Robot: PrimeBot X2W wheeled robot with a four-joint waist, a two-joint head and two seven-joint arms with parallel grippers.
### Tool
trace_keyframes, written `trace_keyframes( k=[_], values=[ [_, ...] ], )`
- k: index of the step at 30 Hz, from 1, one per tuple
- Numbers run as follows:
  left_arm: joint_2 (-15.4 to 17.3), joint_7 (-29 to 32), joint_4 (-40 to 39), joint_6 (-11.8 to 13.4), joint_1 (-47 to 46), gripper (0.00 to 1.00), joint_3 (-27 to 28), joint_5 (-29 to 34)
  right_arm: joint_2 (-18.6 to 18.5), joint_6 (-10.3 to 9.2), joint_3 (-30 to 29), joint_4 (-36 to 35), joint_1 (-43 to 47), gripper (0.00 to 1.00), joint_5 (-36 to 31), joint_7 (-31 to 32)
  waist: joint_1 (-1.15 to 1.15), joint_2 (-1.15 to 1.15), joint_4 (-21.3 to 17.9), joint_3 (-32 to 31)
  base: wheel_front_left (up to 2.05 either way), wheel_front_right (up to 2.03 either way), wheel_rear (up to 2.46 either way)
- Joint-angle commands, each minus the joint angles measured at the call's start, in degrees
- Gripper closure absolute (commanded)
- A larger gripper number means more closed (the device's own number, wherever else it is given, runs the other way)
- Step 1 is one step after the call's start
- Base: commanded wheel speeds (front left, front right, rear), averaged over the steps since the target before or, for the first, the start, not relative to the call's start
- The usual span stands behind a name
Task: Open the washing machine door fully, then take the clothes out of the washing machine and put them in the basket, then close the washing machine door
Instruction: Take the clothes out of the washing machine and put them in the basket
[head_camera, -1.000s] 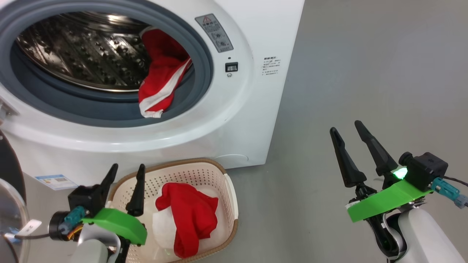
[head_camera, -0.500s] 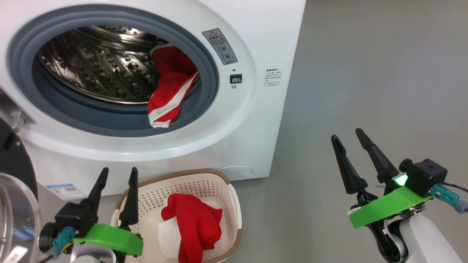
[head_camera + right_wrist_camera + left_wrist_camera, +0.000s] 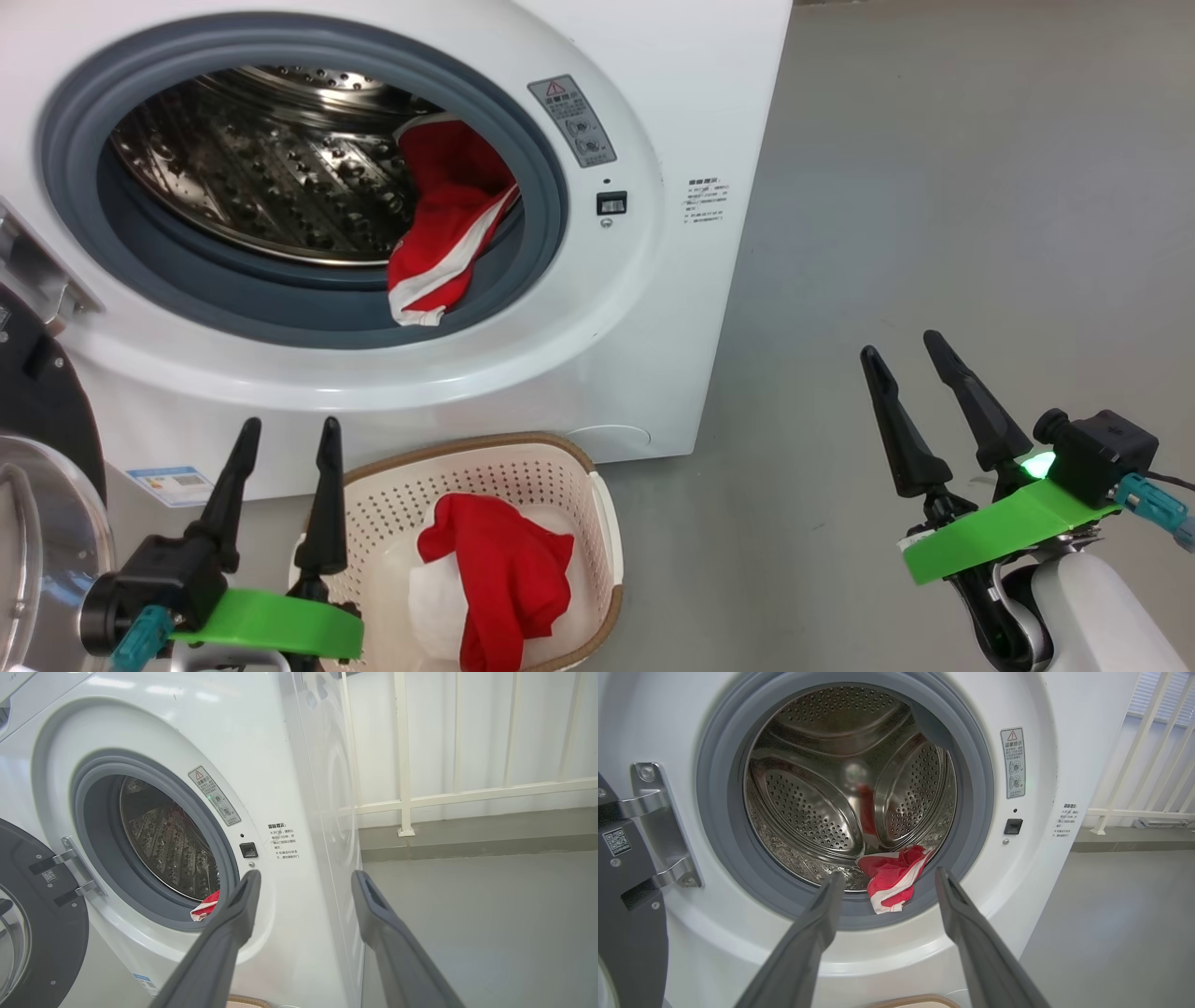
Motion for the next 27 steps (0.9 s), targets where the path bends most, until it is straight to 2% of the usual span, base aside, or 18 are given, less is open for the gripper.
trace_keyframes(
  k=[1, 27],
  values=[
    [1.45, 0.15, -2.03, 0.65, -0.41, 0.00, 2.10, -0.26, -0.64, 0.09, 0.70, -1.58, -0.04, 0.00, -0.38, -0.27, 0.00, 0.00, 0.04, 0.13, 0.00, 0.00, 0.00],
    [2.29, 0.69, -4.35, 1.76, -0.13, 0.00, 1.58, -1.20, -0.62, 0.09, 0.79, -1.29, -0.76, 0.00, -0.24, -0.27, 0.00, 0.00, -0.14, 0.88, 0.00, 0.00, 0.00]
  ],
)
